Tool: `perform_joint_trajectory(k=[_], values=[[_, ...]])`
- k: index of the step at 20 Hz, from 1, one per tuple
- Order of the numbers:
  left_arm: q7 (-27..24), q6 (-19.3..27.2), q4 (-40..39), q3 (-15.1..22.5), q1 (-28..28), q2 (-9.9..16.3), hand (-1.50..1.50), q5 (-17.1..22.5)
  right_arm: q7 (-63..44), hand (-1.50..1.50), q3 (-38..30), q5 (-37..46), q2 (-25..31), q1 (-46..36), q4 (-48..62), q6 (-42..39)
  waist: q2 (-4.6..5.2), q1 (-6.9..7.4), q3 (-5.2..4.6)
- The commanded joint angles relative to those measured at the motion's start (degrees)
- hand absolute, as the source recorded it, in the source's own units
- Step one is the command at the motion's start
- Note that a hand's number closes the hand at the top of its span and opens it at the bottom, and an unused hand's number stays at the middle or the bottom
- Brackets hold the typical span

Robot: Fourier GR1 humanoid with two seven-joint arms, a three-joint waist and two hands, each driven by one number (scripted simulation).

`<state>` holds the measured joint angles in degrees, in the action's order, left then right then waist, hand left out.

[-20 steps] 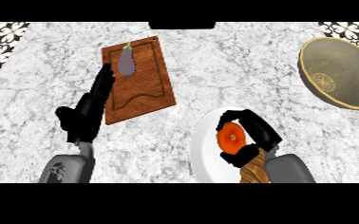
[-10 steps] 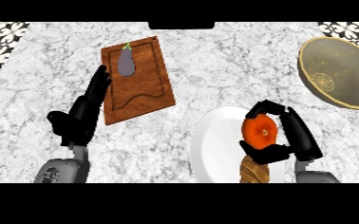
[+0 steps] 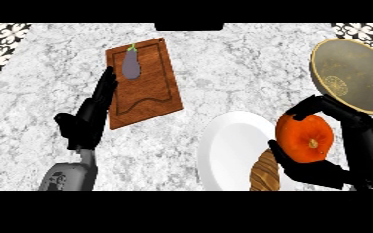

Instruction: Pick the squash from the plate and place it in the bowl

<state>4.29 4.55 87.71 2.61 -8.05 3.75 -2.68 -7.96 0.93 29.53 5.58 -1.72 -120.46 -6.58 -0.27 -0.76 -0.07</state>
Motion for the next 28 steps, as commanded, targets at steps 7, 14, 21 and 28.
perform_joint_trajectory(k=[7, 14, 21, 28], values=[[-0.7, 0.6, -0.4, 1.1, -0.1, -1.2, 0.00, -1.6, -28.4, 1.50, -7.1, 1.7, 4.9, -22.5, -4.6, -7.0, 0.23, 0.97, 0.01], [-3.7, 0.0, -0.9, 2.2, 2.3, -2.1, 0.00, -2.1, -27.8, 1.50, -12.8, 1.8, 11.7, -34.2, 10.1, -6.3, 0.33, 1.22, 0.04], [5.4, -1.8, 5.4, -0.3, -1.3, 0.5, 0.00, 0.6, -20.9, 1.50, -13.8, 7.7, 17.8, -32.7, 21.6, -4.8, 0.42, 1.65, 0.08], [-0.4, -2.3, 1.8, -0.7, 2.0, 0.4, 0.00, 0.2, -6.5, 1.50, -17.3, 12.3, 25.9, -31.4, 39.4, 0.3, 0.61, 1.69, 0.09]])
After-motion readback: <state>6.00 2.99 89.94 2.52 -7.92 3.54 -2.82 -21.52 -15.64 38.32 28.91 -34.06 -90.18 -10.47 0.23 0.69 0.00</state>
